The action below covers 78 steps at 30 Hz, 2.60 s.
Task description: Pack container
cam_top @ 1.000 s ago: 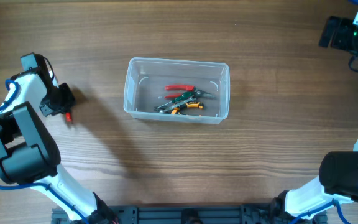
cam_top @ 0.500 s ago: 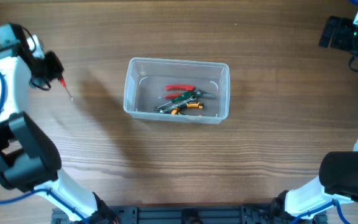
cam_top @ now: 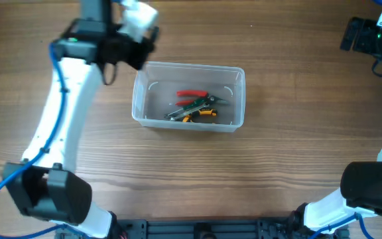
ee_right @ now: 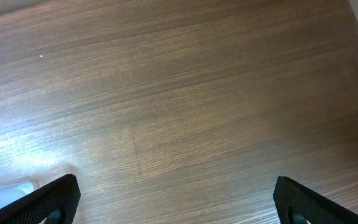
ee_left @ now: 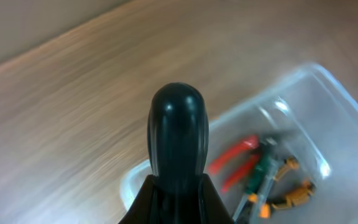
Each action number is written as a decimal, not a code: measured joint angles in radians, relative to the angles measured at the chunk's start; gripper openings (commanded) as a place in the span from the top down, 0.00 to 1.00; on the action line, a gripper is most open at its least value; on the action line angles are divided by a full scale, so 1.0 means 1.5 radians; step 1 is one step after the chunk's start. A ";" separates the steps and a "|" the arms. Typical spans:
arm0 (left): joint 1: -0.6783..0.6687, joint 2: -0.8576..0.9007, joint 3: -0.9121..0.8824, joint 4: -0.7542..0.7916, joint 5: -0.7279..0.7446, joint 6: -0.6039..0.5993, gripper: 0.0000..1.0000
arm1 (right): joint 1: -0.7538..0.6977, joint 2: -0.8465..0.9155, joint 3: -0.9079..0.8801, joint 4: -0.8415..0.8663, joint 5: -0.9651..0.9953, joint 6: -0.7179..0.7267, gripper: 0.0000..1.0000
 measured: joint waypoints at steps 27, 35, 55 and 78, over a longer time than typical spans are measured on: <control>-0.207 0.275 0.003 -0.057 -0.127 0.339 0.24 | 0.000 0.000 0.000 0.000 0.000 0.000 0.00; -0.202 0.243 0.019 -0.047 -0.129 0.327 0.23 | 0.000 0.000 0.000 0.000 0.000 0.000 0.00; 0.130 -0.034 0.100 0.001 -0.209 -0.185 0.00 | 0.000 0.000 0.000 0.000 0.000 0.000 0.00; 0.129 -0.344 0.096 -0.048 -0.195 -0.193 0.00 | 0.000 0.000 0.000 0.002 0.000 0.000 0.00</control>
